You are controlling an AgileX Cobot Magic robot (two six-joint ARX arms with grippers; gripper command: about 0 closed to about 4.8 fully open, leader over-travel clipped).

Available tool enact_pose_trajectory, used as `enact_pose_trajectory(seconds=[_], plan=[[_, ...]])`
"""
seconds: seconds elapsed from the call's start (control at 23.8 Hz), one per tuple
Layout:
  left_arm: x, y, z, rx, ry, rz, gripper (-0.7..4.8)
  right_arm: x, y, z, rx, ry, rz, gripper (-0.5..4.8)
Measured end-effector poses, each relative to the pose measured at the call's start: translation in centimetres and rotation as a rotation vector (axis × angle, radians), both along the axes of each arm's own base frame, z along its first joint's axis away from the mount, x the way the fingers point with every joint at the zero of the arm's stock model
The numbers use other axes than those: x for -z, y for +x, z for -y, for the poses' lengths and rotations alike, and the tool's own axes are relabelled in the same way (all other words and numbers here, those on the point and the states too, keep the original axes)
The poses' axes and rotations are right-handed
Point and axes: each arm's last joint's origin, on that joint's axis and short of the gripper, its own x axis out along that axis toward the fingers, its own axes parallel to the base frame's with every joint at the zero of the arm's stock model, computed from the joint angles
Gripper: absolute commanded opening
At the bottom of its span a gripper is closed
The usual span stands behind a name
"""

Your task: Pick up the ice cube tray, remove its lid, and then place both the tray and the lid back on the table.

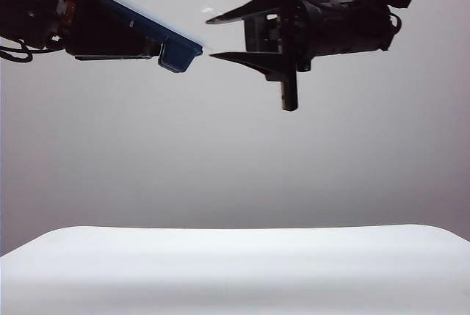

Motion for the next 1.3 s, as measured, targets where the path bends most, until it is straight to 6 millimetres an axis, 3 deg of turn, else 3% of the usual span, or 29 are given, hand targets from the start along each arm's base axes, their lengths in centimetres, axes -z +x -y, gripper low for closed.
enact_pose_trajectory(seconds=[0.17, 0.21, 0.92, 1.13, 1.3], plan=[[0.0, 0.0, 0.0, -0.001, -0.003, 0.0, 2.94, 0.1, -0.3, -0.6, -0.012, -0.003, 0.003, 0.84], [-0.1, 0.0, 0.0, -0.002, -0.005, -0.001, 2.94, 0.1, -0.2, -0.5, -0.006, -0.007, 0.006, 0.3], [0.3, 0.0, -0.1, -0.042, 0.012, -0.042, 2.95, 0.0, 0.0, -0.2, 0.005, -0.006, 0.013, 0.12], [0.8, 0.1, -0.3, -0.125, 0.064, -0.072, 2.95, -0.4, 0.5, 1.2, 0.065, -0.011, 0.101, -0.06], [0.8, 0.0, -0.2, -0.085, 0.051, -0.076, 2.95, -0.9, 1.2, 3.6, 0.257, -0.175, 0.314, -0.06]])
